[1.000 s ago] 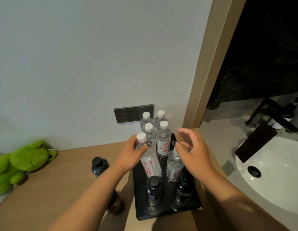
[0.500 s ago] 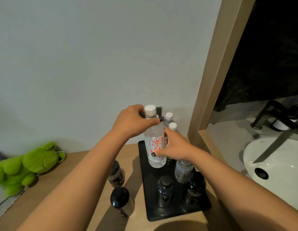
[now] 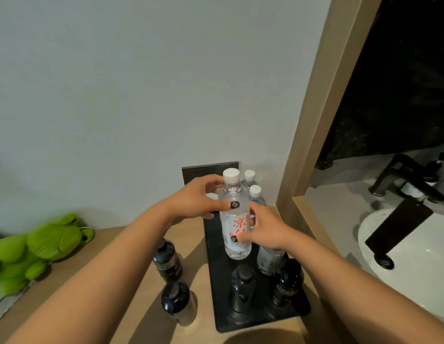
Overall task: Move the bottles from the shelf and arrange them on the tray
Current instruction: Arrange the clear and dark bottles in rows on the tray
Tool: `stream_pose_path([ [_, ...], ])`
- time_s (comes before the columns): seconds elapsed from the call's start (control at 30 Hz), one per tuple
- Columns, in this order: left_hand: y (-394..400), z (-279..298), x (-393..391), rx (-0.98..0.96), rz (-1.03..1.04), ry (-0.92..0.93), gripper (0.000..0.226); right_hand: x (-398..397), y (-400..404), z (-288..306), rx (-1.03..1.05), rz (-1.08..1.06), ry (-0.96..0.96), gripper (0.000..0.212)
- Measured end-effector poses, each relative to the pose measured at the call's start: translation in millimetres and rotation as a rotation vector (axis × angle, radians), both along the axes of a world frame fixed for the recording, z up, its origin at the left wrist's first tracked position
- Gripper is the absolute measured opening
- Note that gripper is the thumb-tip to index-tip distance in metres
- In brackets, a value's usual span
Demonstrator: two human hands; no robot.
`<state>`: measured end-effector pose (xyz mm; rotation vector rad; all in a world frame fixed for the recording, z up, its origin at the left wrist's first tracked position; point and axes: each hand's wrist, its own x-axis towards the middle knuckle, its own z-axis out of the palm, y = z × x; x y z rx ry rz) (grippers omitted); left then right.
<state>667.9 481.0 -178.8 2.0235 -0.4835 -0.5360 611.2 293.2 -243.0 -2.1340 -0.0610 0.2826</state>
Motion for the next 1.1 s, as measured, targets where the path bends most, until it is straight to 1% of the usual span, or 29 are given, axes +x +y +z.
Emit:
stream_pose_path([
  [0.07, 0.3, -4.0, -1.3, 0.002, -0.035, 0.040, 0.059, 1.1, 0.2, -2.0, -0.010, 0.009, -0.005, 0.067],
  [0.13, 0.4, -8.8, -2.9, 0.013, -0.067, 0.000, 0.062, 1.0, 2.4, -4.3, -0.028, 0.028, 0.002, 0.067],
  [0.2, 0.2, -14.5, -3.6, -0.001, -0.070, -0.083, 0.059, -0.5, 6.1, -6.8, -0.032, 0.031, 0.017, 0.065],
  [0.3, 0.5, -20.9, -6.2, -0.048, -0.046, -0.131, 0.052, -3.3, 4.3, -1.3, -0.033, 0.071, 0.068, 0.065],
  [0.37, 2.1, -25.0, -6.9, -0.078, -0.020, -0.143, 0.051, -3.0, -6.6, 17.8, -0.102, 0.148, 0.120, 0.062],
  [0.4, 2.5, -27.2, -6.9, -0.091, -0.011, -0.148, 0.052, -1.5, -13.7, 32.7, -0.155, 0.158, 0.114, 0.060],
  [0.47, 2.2, -31.1, -6.4, -0.096, 0.001, -0.148, 0.055, 0.7, -25.3, 67.8, -0.172, 0.087, 0.026, 0.056],
  [0.53, -0.3, -33.2, -5.4, -0.073, 0.007, -0.153, 0.062, 2.8, -26.5, 95.5, -0.082, -0.004, -0.070, 0.049],
  [0.6, -4.1, -33.5, -4.5, -0.042, 0.026, -0.157, 0.071, 5.2, -15.0, 109.7, -0.054, -0.003, -0.113, 0.046],
  [0.67, -8.3, -34.0, -5.5, -0.021, 0.040, -0.147, 0.078, 8.0, -0.2, 112.8, -0.145, 0.049, -0.148, 0.048],
  [0.73, -10.8, -36.7, -8.7, -0.018, 0.046, -0.118, 0.082, 9.6, 10.8, 110.9, -0.265, 0.069, -0.184, 0.044],
  [0.8, -12.6, -39.7, -13.5, -0.047, 0.051, -0.081, 0.082, 9.6, 15.7, 106.2, -0.359, 0.055, -0.219, 0.036],
  [0.9, -13.5, -47.0, -18.1, -0.089, 0.058, -0.027, 0.083, 7.8, 21.1, 98.9, -0.494, 0.077, -0.243, 0.033],
  [0.97, -13.8, -54.9, -18.8, -0.121, 0.074, 0.011, 0.082, 7.3, 22.8, 94.0, -0.553, 0.110, -0.261, 0.031],
  [1.1, -17.0, -70.6, -25.2, -0.190, 0.139, 0.063, 0.075, 8.3, 21.5, 80.2, -0.599, 0.121, -0.293, 0.026],
])
